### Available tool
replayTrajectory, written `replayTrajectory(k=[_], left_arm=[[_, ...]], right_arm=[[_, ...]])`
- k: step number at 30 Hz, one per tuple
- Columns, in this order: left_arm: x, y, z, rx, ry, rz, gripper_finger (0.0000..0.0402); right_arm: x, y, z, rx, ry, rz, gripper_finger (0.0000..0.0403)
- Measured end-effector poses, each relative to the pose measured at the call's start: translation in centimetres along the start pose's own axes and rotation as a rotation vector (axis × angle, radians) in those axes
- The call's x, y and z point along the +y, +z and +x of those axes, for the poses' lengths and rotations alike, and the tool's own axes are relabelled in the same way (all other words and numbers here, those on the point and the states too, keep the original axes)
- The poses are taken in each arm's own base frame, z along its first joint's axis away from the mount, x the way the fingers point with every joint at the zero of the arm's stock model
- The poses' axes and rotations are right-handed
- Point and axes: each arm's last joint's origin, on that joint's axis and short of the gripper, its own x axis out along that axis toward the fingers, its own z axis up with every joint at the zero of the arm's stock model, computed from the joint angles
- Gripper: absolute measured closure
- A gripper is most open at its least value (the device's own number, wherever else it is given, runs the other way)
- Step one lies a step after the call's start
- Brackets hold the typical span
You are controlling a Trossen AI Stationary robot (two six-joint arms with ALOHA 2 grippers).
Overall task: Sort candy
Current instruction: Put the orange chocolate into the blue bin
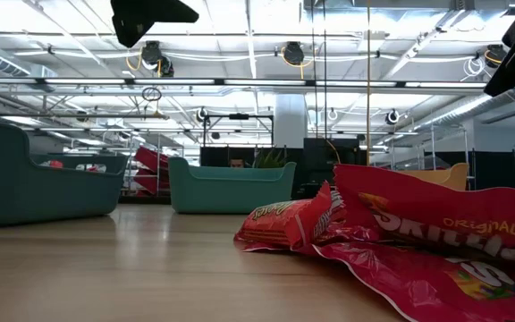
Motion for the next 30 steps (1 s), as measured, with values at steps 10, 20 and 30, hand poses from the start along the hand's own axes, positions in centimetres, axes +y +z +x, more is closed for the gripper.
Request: replayTrajectory(k=[10, 20, 30], left_arm=[[0.9, 1.6, 1.7, -0.122, 0.009, -0.075, 0.0244], [0.6, 2.1, 9.4, -0.130, -0.118, 0.143, 0.0244], [-1.6, 0.7, 18.2, 0.095, -0.051, 0.363, 0.0244]], right_arm=[[0.0, 0.0, 0.0, 0.000, 0.003, 0.021, 0.0140], [0.0, 0.0, 0.0, 0.002, 0.003, 0.021, 0.0140], [0.0, 0.0, 0.0, 0.005, 0.004, 0.020, 0.0140]])
